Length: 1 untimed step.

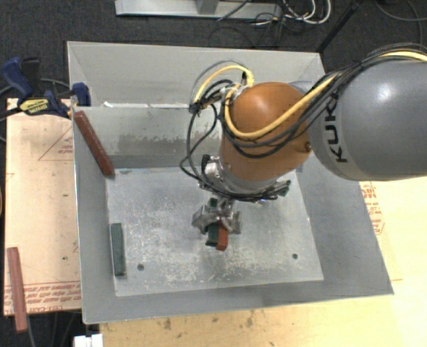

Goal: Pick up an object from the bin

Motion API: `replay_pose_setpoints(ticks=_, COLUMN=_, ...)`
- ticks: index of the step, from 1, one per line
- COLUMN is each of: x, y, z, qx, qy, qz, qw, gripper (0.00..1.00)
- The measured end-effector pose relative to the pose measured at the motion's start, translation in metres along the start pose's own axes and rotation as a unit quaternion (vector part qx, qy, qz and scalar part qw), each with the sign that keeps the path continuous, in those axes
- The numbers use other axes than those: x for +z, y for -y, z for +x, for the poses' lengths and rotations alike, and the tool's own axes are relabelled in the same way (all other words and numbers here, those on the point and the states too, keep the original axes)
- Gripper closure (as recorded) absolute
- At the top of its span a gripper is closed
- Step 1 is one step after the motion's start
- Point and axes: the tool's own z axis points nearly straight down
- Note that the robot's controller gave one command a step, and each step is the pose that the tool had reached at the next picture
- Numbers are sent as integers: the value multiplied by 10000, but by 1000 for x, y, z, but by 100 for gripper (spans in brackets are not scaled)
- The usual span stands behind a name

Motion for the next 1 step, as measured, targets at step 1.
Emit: replay_pose_setpoints(ticks=1, x=-18, y=1, z=-1, qx=17, qy=-2, qz=-3, qw=10000, gripper=100)
